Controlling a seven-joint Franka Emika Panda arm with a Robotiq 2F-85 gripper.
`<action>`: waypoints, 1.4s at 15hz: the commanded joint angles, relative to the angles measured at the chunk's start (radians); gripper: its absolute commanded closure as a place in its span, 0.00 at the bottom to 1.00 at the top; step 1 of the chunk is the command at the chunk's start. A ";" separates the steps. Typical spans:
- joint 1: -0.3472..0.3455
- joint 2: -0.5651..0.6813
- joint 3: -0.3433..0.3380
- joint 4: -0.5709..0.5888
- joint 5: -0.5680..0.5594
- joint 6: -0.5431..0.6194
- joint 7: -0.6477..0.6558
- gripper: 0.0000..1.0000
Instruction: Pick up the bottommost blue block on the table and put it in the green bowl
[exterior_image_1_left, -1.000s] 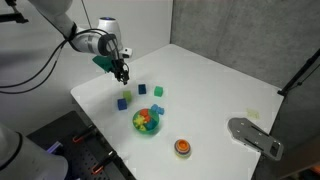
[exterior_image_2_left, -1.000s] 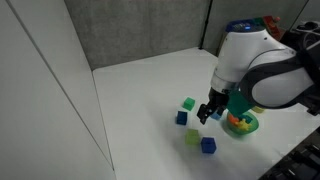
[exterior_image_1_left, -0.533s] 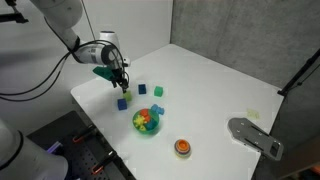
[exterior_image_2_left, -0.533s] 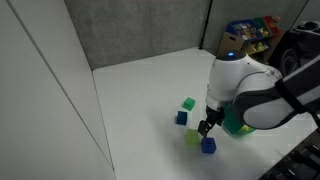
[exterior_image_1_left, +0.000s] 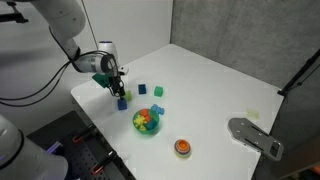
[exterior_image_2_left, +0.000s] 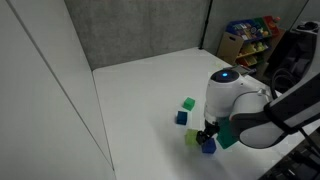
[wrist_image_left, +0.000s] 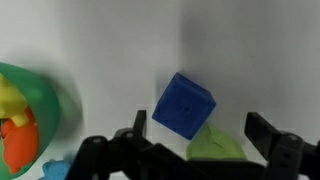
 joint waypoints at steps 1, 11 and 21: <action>0.013 0.006 -0.011 0.000 0.008 0.008 0.025 0.00; 0.024 0.078 -0.057 0.011 0.051 0.160 0.106 0.00; 0.115 0.163 -0.093 0.002 0.167 0.289 0.098 0.00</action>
